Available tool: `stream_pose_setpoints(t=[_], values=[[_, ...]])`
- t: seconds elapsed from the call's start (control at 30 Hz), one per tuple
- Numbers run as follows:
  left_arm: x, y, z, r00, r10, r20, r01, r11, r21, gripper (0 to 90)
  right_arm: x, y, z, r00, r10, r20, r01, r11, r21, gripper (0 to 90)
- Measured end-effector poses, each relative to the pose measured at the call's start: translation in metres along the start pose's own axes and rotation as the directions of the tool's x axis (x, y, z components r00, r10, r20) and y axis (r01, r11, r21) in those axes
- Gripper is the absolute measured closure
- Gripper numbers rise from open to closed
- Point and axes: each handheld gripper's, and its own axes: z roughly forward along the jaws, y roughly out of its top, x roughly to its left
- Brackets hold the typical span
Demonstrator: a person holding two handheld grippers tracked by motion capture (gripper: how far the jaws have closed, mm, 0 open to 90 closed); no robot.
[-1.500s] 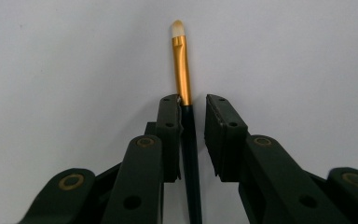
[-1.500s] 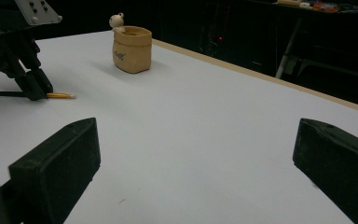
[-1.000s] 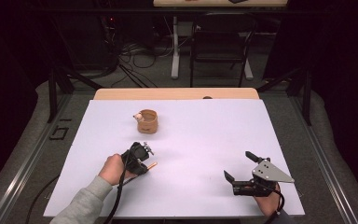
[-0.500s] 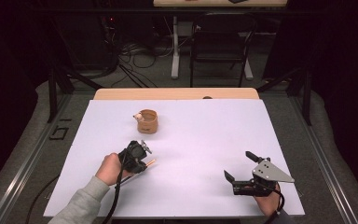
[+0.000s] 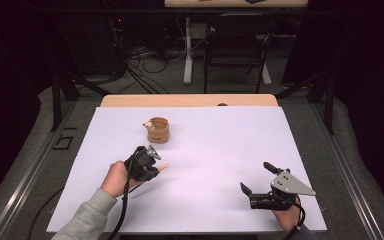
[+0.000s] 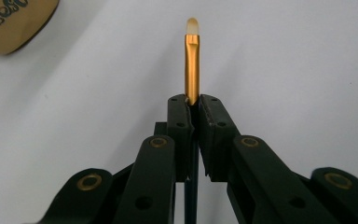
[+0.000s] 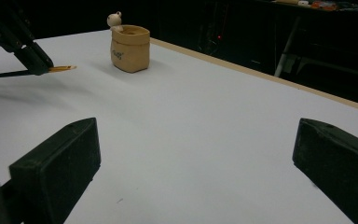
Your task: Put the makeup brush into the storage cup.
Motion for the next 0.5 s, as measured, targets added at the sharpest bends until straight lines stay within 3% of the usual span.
stream_pose_setpoints(t=[0.3,0.5], values=[[0.006,-0.002,-0.007,0.9995,-0.023,-0.020,0.021,0.9943,-0.105,83.5,0.000,0.000,0.000,1.0000,-0.002,0.001,0.002,1.000,0.001,0.4],[0.009,-0.003,-0.013,0.9989,-0.036,-0.029,0.030,0.9852,-0.169,83.6,0.000,0.000,0.000,1.0000,-0.003,0.000,0.003,1.000,0.006,0.4]])
